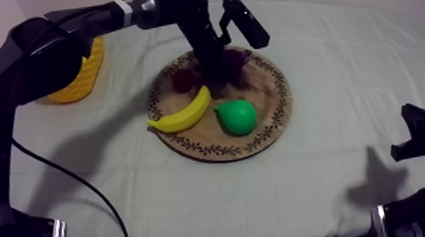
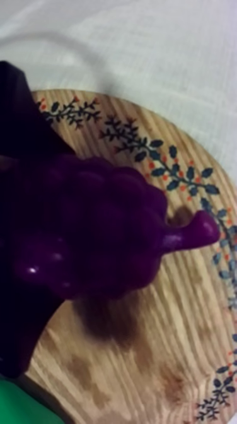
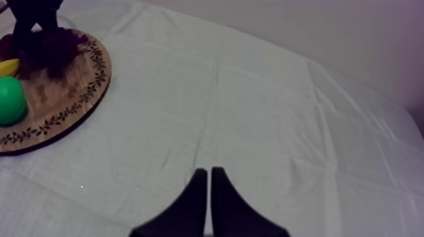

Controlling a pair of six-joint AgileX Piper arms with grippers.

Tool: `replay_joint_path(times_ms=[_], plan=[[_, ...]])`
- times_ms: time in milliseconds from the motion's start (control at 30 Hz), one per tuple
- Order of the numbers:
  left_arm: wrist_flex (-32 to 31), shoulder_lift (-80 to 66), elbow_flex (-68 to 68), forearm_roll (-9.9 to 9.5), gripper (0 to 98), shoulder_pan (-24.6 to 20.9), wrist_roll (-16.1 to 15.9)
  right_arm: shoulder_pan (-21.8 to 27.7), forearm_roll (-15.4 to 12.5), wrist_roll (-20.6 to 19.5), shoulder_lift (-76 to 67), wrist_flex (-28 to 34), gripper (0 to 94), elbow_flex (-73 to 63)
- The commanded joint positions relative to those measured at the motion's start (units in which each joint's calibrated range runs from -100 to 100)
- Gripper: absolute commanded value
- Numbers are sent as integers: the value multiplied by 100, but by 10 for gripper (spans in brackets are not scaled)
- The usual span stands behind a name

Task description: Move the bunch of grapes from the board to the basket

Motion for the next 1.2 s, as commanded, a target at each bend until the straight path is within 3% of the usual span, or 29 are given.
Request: replay_joint_path(times_ms=[0, 167, 300, 467, 667, 1033, 1167], plan=[[-30, -25, 30, 0, 333, 0, 5, 1, 0, 0, -1, 2, 2, 4], [-409, -302, 380, -115, 310, 49, 102, 1, 0, 0, -1, 2, 2, 4], [-907, -791, 935, -380, 315, 159, 346, 1, 0, 0, -1, 2, 2, 4], [-1316, -1593, 1659, -713, 349, 261, 927, 1, 0, 0, -1, 2, 2, 4], [-1519, -2515, 2287, -870, 374, 311, 1618, 1, 0, 0, -1, 2, 2, 4], [-1167, -4274, 3391, -1696, 399, 477, 3402, 1, 0, 0, -1, 2, 2, 4], [-1044, -4926, 3724, -1805, 407, 388, 3691, 1, 0, 0, -1, 2, 2, 4]])
